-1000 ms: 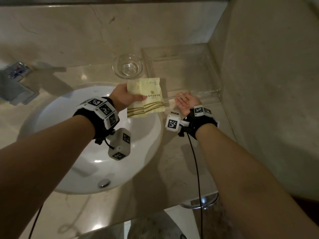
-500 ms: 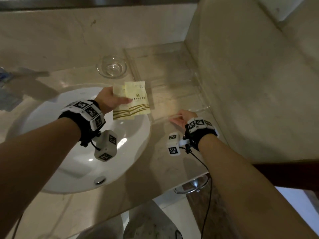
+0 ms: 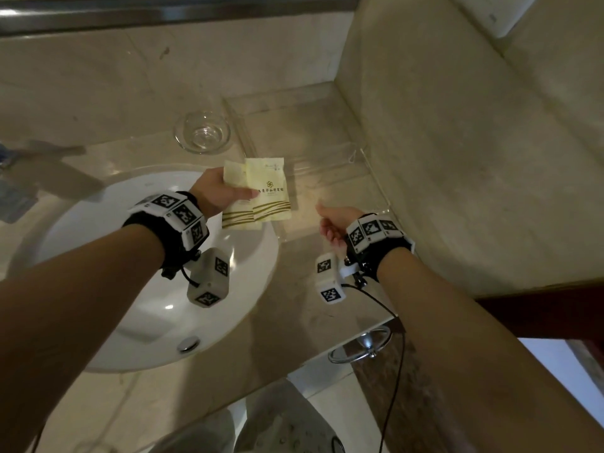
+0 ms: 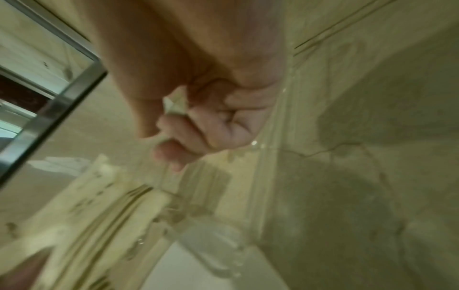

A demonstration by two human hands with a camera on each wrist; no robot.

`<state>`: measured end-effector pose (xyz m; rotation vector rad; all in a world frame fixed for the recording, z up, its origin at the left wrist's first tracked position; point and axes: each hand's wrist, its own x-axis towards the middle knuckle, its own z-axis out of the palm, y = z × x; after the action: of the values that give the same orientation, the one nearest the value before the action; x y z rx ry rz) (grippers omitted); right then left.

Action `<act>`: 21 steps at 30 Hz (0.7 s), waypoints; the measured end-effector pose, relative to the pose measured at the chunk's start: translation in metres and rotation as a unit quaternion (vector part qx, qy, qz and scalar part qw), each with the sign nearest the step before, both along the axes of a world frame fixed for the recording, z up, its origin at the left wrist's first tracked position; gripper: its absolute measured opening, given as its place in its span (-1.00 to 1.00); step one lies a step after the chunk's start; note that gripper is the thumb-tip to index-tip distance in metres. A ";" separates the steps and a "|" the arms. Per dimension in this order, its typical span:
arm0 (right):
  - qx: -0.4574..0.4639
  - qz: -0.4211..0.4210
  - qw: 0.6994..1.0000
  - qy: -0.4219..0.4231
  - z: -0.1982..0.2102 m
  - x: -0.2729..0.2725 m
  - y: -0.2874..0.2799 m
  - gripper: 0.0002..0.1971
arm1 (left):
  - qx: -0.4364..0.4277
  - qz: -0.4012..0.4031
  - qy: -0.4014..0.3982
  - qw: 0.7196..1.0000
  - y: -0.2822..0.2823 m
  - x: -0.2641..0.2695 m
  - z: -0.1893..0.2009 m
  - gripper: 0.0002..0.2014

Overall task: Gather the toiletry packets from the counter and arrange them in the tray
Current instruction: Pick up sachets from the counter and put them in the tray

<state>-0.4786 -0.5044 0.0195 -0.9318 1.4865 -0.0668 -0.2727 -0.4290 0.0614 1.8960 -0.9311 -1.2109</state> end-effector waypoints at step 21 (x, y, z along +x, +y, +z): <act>0.016 0.020 0.999 -0.029 -0.021 0.022 -0.034 -0.71 | 0.016 0.056 -0.042 0.997 -0.004 0.024 -0.012 -0.58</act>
<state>-0.4567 -0.5380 -0.0017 -0.9267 1.4108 -0.0402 -0.2482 -0.4325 0.0492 2.0112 -0.8406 -1.0935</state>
